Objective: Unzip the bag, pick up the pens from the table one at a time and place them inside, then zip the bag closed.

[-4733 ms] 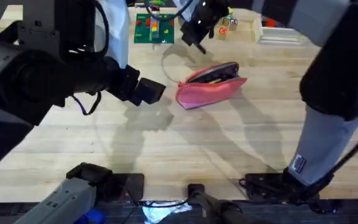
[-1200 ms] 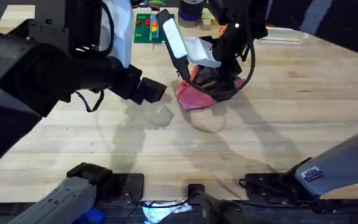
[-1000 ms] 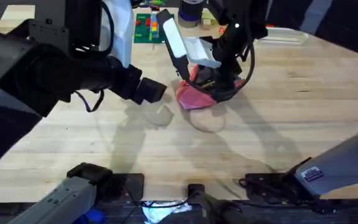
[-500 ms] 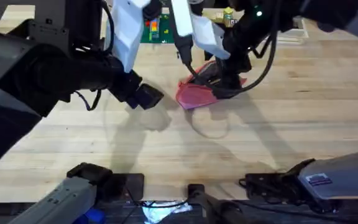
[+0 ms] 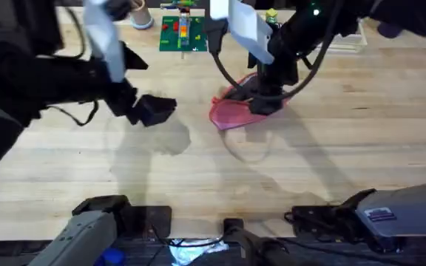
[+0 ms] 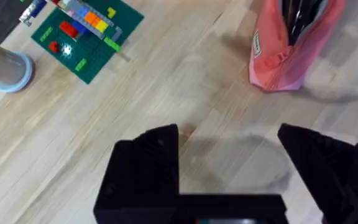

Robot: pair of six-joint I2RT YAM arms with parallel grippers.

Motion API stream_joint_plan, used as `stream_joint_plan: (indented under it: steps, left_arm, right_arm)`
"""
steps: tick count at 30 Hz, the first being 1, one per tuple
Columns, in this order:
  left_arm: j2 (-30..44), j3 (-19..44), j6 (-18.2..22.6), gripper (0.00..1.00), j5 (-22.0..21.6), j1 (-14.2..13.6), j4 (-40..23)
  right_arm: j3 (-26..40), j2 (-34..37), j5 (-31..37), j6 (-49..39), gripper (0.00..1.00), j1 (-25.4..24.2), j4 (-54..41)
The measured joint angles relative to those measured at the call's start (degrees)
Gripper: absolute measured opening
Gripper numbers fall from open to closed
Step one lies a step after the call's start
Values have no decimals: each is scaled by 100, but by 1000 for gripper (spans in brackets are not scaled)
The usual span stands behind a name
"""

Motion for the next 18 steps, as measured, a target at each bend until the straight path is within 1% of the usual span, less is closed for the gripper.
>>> stream_joint_plan:
  steps: [3,5,6,9,12,15,18]
  left_arm:
    - [-1,-200,434,995,803,640,-43]
    - [-1,-359,743,995,1264,1000,-38]
    - [-1,-450,880,995,1480,1163,-6]
    - [2,-715,1174,995,2010,1539,205]
    - [13,-914,1327,995,2390,1731,373]
    - [155,-1074,1484,995,2739,1750,476]
    - [431,-1200,1732,995,3048,1750,494]
  right_arm:
    - [0,0,0,338,996,0,43]
    - [0,0,0,558,996,0,43]
    - [1,0,0,646,996,0,43]
    - [47,0,0,884,996,0,41]
    - [151,0,-2,1000,996,0,48]
    - [220,0,-17,1050,997,0,75]
    - [225,0,-17,1165,996,0,131]
